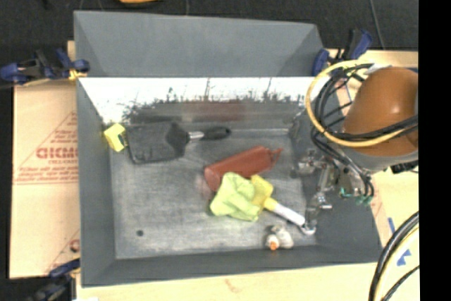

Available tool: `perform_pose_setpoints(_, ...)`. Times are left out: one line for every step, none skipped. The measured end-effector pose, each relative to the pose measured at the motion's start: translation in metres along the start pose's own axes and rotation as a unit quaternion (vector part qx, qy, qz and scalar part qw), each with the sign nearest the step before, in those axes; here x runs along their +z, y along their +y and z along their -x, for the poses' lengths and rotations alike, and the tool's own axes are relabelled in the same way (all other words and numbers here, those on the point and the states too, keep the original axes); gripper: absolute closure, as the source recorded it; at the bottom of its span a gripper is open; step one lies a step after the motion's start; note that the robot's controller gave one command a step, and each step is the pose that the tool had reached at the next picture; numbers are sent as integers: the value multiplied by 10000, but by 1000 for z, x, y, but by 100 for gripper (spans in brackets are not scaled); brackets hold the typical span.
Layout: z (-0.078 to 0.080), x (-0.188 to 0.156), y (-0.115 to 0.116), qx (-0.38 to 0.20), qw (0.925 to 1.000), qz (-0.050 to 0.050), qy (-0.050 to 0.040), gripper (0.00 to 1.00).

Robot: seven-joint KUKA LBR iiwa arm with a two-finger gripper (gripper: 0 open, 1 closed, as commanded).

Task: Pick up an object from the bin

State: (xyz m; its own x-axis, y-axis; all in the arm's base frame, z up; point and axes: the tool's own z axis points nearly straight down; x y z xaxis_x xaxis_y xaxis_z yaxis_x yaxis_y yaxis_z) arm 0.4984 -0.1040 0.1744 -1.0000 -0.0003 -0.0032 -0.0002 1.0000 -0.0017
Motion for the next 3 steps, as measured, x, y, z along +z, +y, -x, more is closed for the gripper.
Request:
perform_pose_setpoints(-8, 35, -3, -463, 9989, -3, -23, 0)
perform_pose_setpoints(5, 100, 21, -1564, 9877, -18, -67, 100)
perform_pose_setpoints(5, 100, 21, -1570, 9876, -19, -67, 100)
